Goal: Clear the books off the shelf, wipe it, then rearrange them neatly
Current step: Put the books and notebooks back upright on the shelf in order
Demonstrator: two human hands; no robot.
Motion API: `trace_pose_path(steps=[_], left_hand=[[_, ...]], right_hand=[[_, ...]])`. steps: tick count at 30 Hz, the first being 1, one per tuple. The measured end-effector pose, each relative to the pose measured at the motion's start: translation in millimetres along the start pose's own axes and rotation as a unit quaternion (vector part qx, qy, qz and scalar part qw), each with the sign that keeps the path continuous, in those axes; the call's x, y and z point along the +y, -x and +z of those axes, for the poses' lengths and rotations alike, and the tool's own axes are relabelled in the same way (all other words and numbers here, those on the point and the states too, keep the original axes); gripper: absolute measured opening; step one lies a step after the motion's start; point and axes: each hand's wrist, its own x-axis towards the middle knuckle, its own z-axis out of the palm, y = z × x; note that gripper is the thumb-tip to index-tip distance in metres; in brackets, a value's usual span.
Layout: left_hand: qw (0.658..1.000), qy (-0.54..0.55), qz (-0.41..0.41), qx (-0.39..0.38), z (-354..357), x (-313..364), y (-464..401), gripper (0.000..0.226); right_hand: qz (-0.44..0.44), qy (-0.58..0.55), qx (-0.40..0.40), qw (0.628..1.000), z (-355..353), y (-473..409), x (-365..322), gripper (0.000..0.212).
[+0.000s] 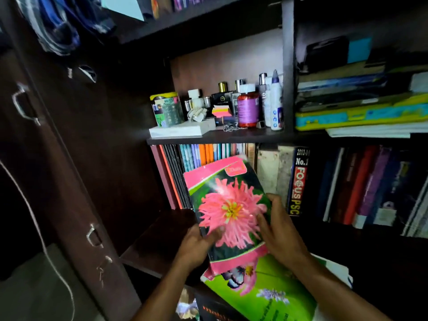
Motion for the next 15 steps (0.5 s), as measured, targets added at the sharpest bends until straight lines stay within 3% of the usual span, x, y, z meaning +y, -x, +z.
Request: trace_pose_path(steps=[2,4,7,9,12,15], left_hand=[[0.988,0.109,-0.037,0.103,-5.2,1.1,-1.6,0.046],[0.955,0.195,-0.041,0.218,-12.6,0.5,-4.8,0.028],[0.918,0.212,-0.053,0.331,-16.5,8.7,-6.1,0.009],[0.916,0.183,-0.049,0.353,-16.0,7.5,-6.1,0.019],[0.933,0.144,-0.045,0.326,-17.2,-2.0,-7.8,0.041],[0.942,0.127,-0.04,0.309,-17.7,-6.0,-12.0,0.04]], right_hand=[[-0.018,0.026,-0.066,0.997,3.6,-5.3,-7.3,0.046],[-0.027,0.054,-0.11,0.992,13.8,-14.4,-19.3,0.053],[0.01,0.057,-0.151,0.987,40.1,-30.4,-38.6,0.061],[0.061,0.029,-0.124,0.99,62.9,-41.5,-49.0,0.068],[0.114,0.01,-0.028,0.993,94.9,-48.1,-60.6,0.077],[0.118,-0.004,0.036,0.992,119.7,-44.3,-62.7,0.083]])
